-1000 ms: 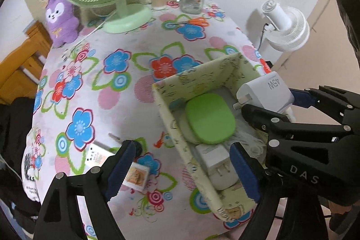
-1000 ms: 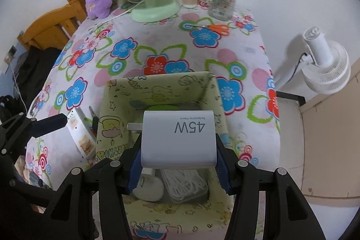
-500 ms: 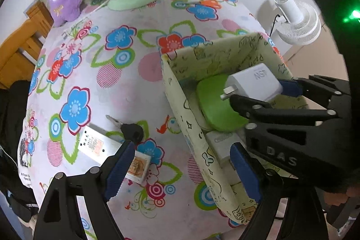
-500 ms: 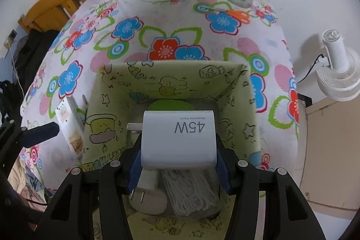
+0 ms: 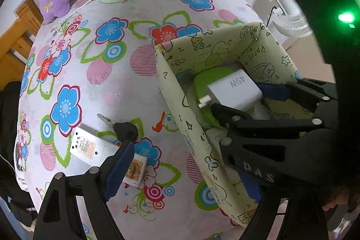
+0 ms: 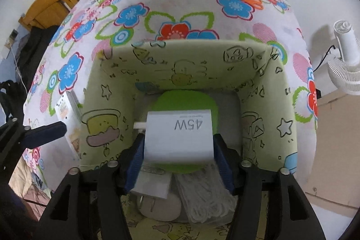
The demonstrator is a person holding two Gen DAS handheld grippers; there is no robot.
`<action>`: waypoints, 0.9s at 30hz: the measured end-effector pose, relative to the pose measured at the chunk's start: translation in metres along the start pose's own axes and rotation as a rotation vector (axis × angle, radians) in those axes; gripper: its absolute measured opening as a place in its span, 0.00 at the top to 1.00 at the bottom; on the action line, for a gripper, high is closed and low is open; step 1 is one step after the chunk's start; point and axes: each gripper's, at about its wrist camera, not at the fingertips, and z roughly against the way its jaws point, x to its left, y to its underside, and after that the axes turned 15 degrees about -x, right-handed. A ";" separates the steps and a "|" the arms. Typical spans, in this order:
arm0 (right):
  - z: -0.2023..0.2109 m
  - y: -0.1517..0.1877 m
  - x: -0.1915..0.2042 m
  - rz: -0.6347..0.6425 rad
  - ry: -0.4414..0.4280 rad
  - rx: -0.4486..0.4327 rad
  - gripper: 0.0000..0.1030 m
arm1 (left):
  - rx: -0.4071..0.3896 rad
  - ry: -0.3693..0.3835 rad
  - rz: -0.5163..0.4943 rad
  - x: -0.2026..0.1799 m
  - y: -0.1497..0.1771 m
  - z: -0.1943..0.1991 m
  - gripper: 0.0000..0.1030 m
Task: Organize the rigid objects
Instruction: 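Lower the larger white charger into the storage box and open the right tool, then withdraw both tools from the box toward the white remote and black key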
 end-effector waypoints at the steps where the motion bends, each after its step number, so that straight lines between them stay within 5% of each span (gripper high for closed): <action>1: 0.003 -0.001 0.000 -0.003 -0.003 -0.005 0.32 | 0.002 0.002 -0.007 0.001 -0.001 0.000 0.14; 8: 0.025 -0.005 -0.004 -0.052 0.058 -0.047 0.19 | -0.019 0.027 -0.060 0.000 -0.010 0.010 0.14; 27: 0.087 0.003 0.029 -0.151 0.139 -0.136 0.15 | -0.078 0.083 -0.167 0.024 -0.005 0.056 0.13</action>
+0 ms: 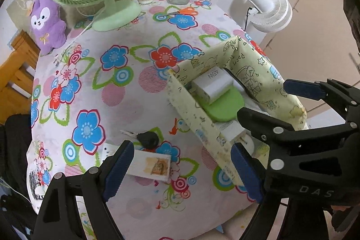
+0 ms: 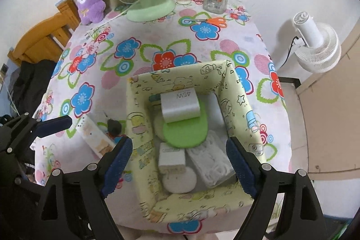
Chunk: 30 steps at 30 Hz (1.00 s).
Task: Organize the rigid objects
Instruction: 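Withdraw both tools from the box toward the white remote and black key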
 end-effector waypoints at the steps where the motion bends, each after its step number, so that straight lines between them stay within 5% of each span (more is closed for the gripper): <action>1: 0.002 0.000 0.004 -0.003 0.003 -0.003 0.15 | -0.002 0.001 -0.008 0.002 0.001 0.002 0.13; 30: 0.039 0.009 0.094 -0.075 0.091 -0.088 0.15 | -0.081 0.026 -0.105 0.085 0.029 0.050 0.11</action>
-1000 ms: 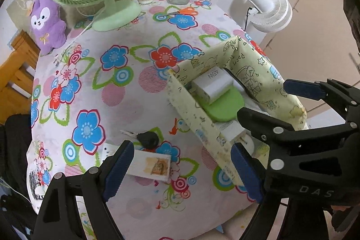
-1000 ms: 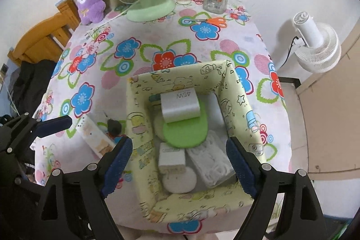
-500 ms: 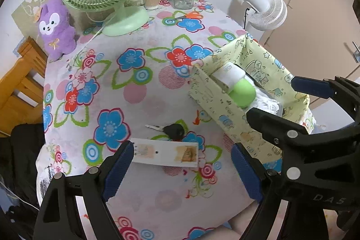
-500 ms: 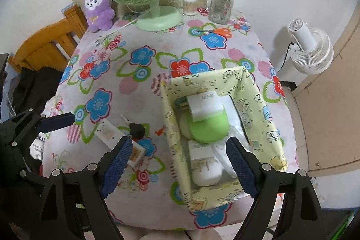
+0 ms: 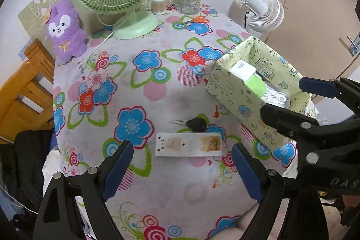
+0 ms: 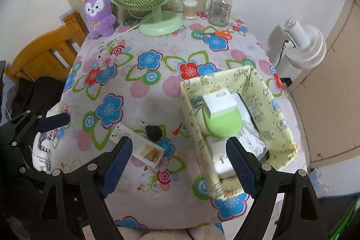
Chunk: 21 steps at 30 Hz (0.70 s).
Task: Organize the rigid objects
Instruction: 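Withdraw both tools from the box toward the white remote and black key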
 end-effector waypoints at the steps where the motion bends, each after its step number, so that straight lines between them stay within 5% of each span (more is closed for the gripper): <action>1: 0.001 0.002 0.003 -0.005 -0.005 0.003 0.15 | 0.001 0.001 0.001 0.003 0.003 0.001 0.11; 21: -0.013 0.033 0.040 0.013 -0.011 0.014 0.15 | 0.096 0.018 0.020 0.044 0.048 -0.021 0.11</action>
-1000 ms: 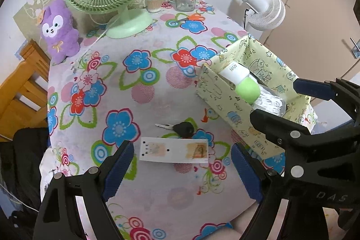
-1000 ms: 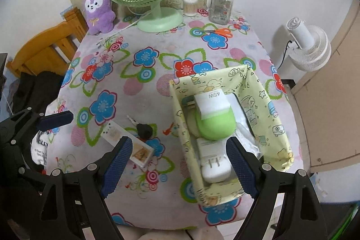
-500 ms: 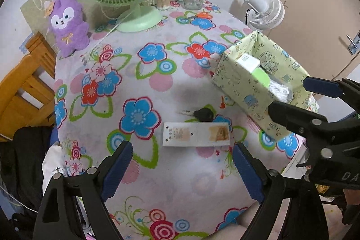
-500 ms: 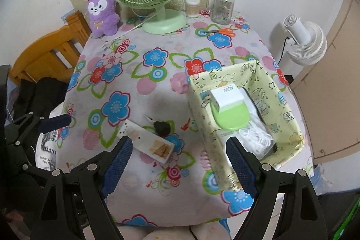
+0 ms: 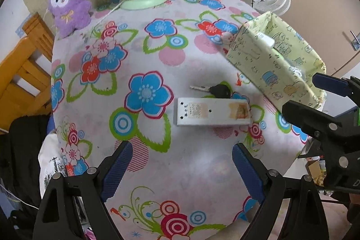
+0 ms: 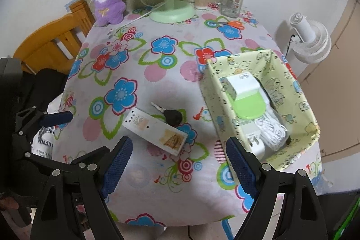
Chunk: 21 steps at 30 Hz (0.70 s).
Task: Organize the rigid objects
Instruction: 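Withdraw both tools from the box toward the white remote and black key, then grasp the white labeled remote with the right tool and lift it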
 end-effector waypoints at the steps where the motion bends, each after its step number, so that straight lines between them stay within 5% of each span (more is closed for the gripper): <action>1: -0.003 0.000 0.002 0.004 0.000 0.004 0.15 | 0.005 -0.002 0.001 0.001 0.002 -0.003 0.11; 13: -0.042 0.002 0.013 0.009 -0.023 0.042 0.16 | 0.040 -0.001 0.054 0.007 0.015 -0.034 0.11; 21: -0.065 0.006 0.007 -0.013 -0.001 0.077 0.30 | 0.045 0.033 0.073 -0.002 0.016 -0.050 0.10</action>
